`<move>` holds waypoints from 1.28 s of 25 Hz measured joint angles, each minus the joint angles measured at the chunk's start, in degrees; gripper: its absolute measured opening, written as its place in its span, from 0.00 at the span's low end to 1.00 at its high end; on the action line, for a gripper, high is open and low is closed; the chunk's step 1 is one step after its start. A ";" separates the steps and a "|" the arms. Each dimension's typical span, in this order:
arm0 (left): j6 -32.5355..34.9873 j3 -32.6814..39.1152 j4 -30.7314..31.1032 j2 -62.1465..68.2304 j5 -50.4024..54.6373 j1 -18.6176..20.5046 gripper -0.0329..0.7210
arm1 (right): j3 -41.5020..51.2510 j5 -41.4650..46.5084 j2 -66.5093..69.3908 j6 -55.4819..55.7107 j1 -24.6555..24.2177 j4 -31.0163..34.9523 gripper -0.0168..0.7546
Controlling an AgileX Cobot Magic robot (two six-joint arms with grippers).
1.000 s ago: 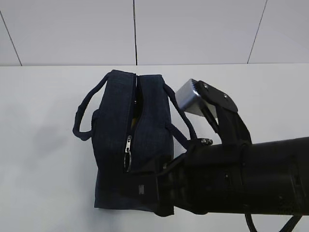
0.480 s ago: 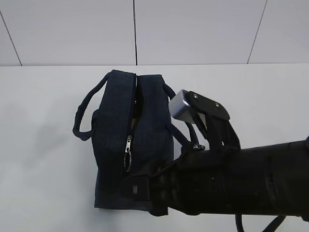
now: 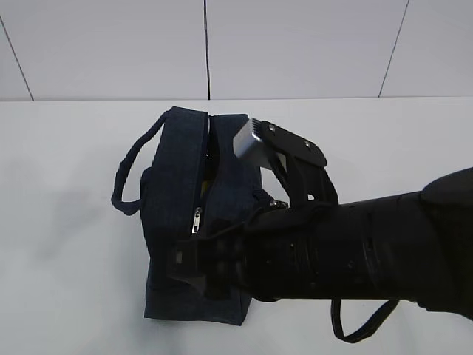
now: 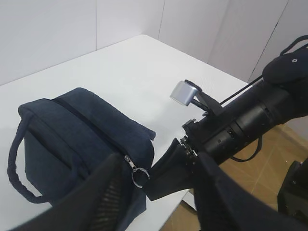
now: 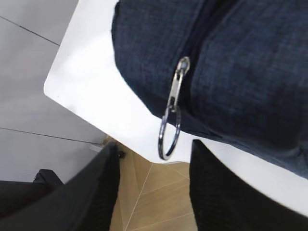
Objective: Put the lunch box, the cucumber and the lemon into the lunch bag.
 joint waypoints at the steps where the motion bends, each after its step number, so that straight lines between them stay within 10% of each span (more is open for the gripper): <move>1: 0.00 0.00 0.00 0.00 0.00 0.00 0.51 | 0.00 -0.26 0.03 0.10 0.00 0.00 0.50; 32: 0.00 0.00 0.00 0.00 -0.03 0.00 0.51 | -2.29 -6.61 3.53 2.34 0.08 0.52 0.36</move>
